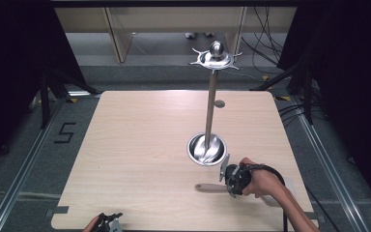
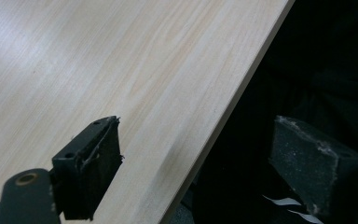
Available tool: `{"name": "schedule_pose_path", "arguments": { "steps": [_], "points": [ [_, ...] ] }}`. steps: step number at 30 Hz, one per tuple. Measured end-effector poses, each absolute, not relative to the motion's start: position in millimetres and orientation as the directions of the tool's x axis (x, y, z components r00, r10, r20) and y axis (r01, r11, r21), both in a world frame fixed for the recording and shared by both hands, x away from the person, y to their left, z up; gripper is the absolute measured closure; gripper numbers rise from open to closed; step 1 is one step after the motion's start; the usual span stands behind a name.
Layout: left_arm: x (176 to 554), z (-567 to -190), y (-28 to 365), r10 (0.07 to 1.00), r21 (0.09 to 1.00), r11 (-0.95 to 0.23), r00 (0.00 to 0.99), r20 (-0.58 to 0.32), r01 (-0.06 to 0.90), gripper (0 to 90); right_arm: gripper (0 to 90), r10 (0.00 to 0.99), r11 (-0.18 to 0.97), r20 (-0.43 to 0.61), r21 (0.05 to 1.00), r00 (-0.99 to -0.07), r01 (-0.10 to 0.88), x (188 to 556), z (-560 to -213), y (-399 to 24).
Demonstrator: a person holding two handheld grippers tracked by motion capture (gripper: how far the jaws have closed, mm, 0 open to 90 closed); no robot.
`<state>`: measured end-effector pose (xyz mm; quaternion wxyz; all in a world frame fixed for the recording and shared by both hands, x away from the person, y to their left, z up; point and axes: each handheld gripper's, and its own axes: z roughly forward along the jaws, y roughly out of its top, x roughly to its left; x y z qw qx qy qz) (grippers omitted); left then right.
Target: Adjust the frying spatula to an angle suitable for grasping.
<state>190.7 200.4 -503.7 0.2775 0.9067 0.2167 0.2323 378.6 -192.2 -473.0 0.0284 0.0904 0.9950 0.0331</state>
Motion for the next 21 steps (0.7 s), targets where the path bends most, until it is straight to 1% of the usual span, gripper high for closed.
{"name": "schedule_pose_path", "arguments": {
  "steps": [2,5,6,8,9,10,11,12,15,16,17,18,20,21],
  "points": [
    [190.9,-503.9,200.4,0.522,0.603,-0.752,0.798,0.300,0.265,15.5,76.4,0.226,0.973,-0.043,0.062,-0.973,0.223,376.3,-472.2,-191.5],
    [190.9,-504.0,200.3,0.521,0.602,-0.753,0.799,0.300,0.266,15.5,76.4,0.225,0.973,-0.041,0.059,-0.974,0.222,376.4,-472.2,-191.6],
    [190.8,-504.0,200.2,0.521,0.603,-0.753,0.799,0.300,0.265,15.5,76.5,0.203,0.978,-0.041,0.062,-0.978,0.200,378.1,-472.7,-192.1],
    [190.8,-503.9,200.2,0.522,0.603,-0.752,0.799,0.300,0.265,15.5,76.6,0.233,0.972,-0.033,0.048,-0.972,0.231,376.1,-471.7,-190.4],
    [190.8,-503.9,200.2,0.522,0.603,-0.752,0.799,0.300,0.265,15.5,76.6,0.233,0.972,-0.033,0.048,-0.972,0.231,376.1,-471.7,-190.4],
    [190.8,-503.8,200.4,0.522,0.604,-0.752,0.798,0.300,0.265,15.5,76.7,0.192,0.980,-0.043,0.056,-0.980,0.190,378.8,-472.7,-191.3],
    [190.8,-503.8,200.4,0.522,0.604,-0.752,0.798,0.300,0.265,15.5,76.7,0.192,0.980,-0.043,0.056,-0.980,0.190,378.8,-472.7,-191.3],
    [190.9,-503.7,200.6,0.522,0.600,-0.755,0.796,0.307,0.264,15.5,76.7,0.227,0.973,-0.039,0.046,-0.973,0.225,377.1,-471.7,-190.2],
    [190.9,-503.8,200.5,0.521,0.601,-0.754,0.799,0.301,0.265,15.5,76.8,0.200,0.978,-0.052,0.064,-0.978,0.197,379.6,-473.0,-192.4],
    [190.7,-503.8,200.4,0.522,0.603,-0.752,0.798,0.300,0.265,15.5,76.8,0.215,0.975,-0.058,0.064,-0.975,0.212,378.8,-472.7,-192.6],
    [190.8,-503.8,200.5,0.523,0.603,-0.752,0.798,0.300,0.265,15.5,76.8,0.251,0.967,-0.055,0.065,-0.967,0.247,376.8,-472.0,-192.0],
    [191.0,-503.6,200.6,0.522,0.599,-0.756,0.796,0.308,0.265,15.5,76.9,0.222,0.973,-0.063,0.082,-0.973,0.216,379.0,-473.0,-194.3],
    [191.1,-504.1,200.5,0.521,0.599,-0.755,0.799,0.301,0.267,15.5,76.9,0.265,0.962,-0.054,0.090,-0.963,0.259,377.0,-471.5,-195.1],
    [191.1,-504.1,200.5,0.521,0.599,-0.755,0.799,0.301,0.267,15.5,76.9,0.265,0.962,-0.054,0.090,-0.963,0.259,377.0,-471.5,-195.1]
  ]
}}
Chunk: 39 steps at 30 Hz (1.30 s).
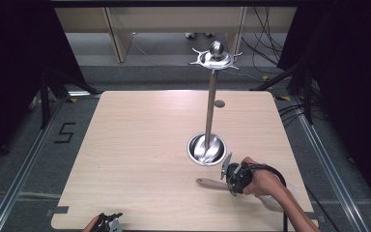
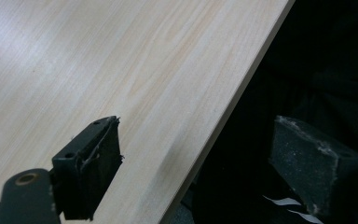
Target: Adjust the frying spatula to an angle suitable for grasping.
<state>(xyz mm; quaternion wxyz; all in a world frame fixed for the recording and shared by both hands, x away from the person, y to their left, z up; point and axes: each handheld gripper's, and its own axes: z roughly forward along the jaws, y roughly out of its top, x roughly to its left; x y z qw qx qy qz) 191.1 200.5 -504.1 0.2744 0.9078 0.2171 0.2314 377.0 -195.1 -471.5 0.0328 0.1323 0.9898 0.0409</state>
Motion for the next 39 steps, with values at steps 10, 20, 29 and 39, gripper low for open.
{"name": "schedule_pose_path", "arguments": {
  "steps": [10,20,29,39],
  "points": [
    [191.8,-504.7,200.2,0.516,0.598,-0.755,0.805,0.292,0.267,15.5,77.0,0.311,0.930,-0.060,0.223,-0.948,0.291,378.5,-459.3,-209.0],
    [191.4,-504.3,200.6,0.519,0.594,-0.760,0.798,0.307,0.265,15.5,77.0,0.353,0.895,-0.078,0.317,-0.932,0.312,380.0,-447.8,-221.6],
    [191.4,-504.9,200.3,0.517,0.592,-0.761,0.800,0.305,0.267,15.5,77.0,0.415,0.830,-0.069,0.436,-0.907,0.347,377.9,-427.8,-236.9],
    [191.4,-504.5,200.5,0.519,0.594,-0.759,0.799,0.304,0.267,15.5,77.0,0.490,0.733,-0.086,0.578,-0.868,0.357,373.2,-405.9,-254.2]
  ]
}}
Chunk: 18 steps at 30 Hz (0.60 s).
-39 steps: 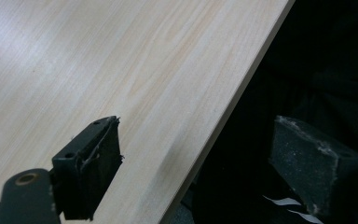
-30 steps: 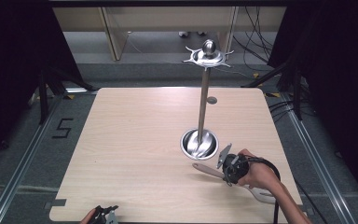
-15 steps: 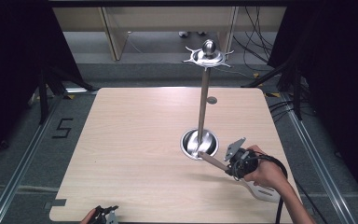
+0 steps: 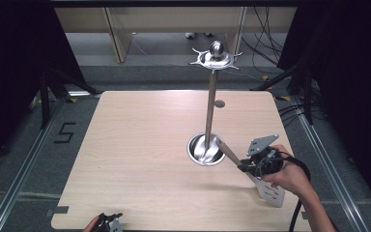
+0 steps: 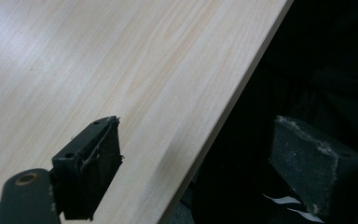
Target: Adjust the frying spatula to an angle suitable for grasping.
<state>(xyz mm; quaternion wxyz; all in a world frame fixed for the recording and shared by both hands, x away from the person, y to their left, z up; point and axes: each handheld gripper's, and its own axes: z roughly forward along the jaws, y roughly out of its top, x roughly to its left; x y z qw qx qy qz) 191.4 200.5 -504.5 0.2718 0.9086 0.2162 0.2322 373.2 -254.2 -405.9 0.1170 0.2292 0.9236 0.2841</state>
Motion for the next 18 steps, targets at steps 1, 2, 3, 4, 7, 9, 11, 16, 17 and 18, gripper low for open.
{"name": "schedule_pose_path", "arguments": {
  "steps": [1,2,3,4,7,9,11,16,17,18],
  "points": [
    [191.6,-504.7,200.5,0.519,0.594,-0.759,0.799,0.304,0.268,15.5,77.0,0.490,0.724,-0.064,0.586,-0.869,0.365,371.6,-402.7,-256.3],
    [191.4,-504.8,200.5,0.521,0.596,-0.757,0.799,0.301,0.269,15.5,77.0,0.496,0.712,-0.058,0.598,-0.866,0.368,370.5,-400.8,-257.4],
    [191.4,-504.7,200.5,0.520,0.595,-0.758,0.799,0.302,0.268,15.5,77.0,0.504,0.699,-0.062,0.615,-0.861,0.365,371.1,-399.4,-259.1],
    [191.4,-504.7,200.4,0.520,0.595,-0.757,0.800,0.301,0.268,15.5,77.0,0.506,0.697,-0.071,0.621,-0.860,0.359,371.1,-397.3,-261.0],
    [191.5,-504.8,200.5,0.520,0.598,-0.756,0.801,0.298,0.268,15.5,77.0,0.516,0.672,-0.077,0.655,-0.853,0.347,371.8,-394.6,-264.6],
    [191.6,-504.9,200.7,0.521,0.598,-0.755,0.800,0.297,0.269,15.5,77.0,0.528,0.641,-0.051,0.679,-0.848,0.358,369.7,-392.2,-265.3],
    [191.6,-504.8,200.7,0.521,0.598,-0.755,0.800,0.298,0.269,15.5,77.0,0.510,0.634,-0.049,0.696,-0.859,0.337,371.5,-388.8,-268.5],
    [191.5,-504.7,200.7,0.521,0.598,-0.755,0.800,0.298,0.269,15.5,76.9,0.523,0.573,-0.014,0.746,-0.852,0.340,370.6,-381.9,-272.4],
    [191.5,-504.7,200.7,0.521,0.598,-0.755,0.800,0.298,0.269,15.5,76.9,0.523,0.573,-0.014,0.746,-0.852,0.340,370.6,-381.9,-272.4],
    [191.5,-504.7,200.8,0.522,0.598,-0.755,0.799,0.299,0.269,15.5,76.9,0.524,0.549,-0.014,0.770,-0.852,0.325,371.8,-380.0,-274.0]
  ]
}}
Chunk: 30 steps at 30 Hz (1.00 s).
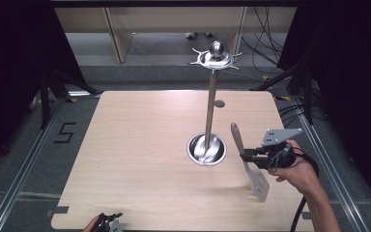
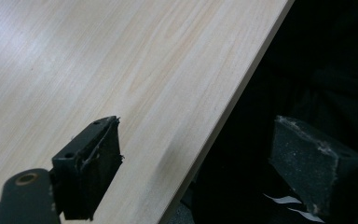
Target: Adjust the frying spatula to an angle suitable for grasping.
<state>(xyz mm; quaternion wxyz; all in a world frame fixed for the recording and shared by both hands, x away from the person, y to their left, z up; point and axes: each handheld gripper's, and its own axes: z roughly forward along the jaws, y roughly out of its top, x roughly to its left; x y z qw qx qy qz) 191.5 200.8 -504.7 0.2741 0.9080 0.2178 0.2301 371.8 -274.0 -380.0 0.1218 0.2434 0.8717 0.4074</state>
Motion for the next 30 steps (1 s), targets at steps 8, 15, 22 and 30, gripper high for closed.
{"name": "schedule_pose_path", "arguments": {
  "steps": [8,15,22,30],
  "points": [
    [191.7,-504.8,200.9,0.521,0.597,-0.756,0.800,0.298,0.269,15.5,76.9,0.520,0.458,0.048,0.827,-0.853,0.325,371.6,-371.9,-273.9],
    [191.5,-504.6,201.0,0.521,0.597,-0.756,0.800,0.299,0.269,15.5,76.9,0.516,0.402,0.039,0.872,-0.856,0.281,374.6,-358.4,-270.0],
    [192.3,-505.7,200.2,0.516,0.593,-0.760,0.803,0.300,0.267,15.5,76.9,0.526,0.374,0.017,0.893,-0.850,0.249,377.6,-340.6,-264.7],
    [192.1,-506.0,199.8,0.517,0.594,-0.759,0.801,0.301,0.267,15.5,76.8,0.535,0.366,0.005,0.900,-0.845,0.237,383.7,-321.5,-265.8]
  ]
}}
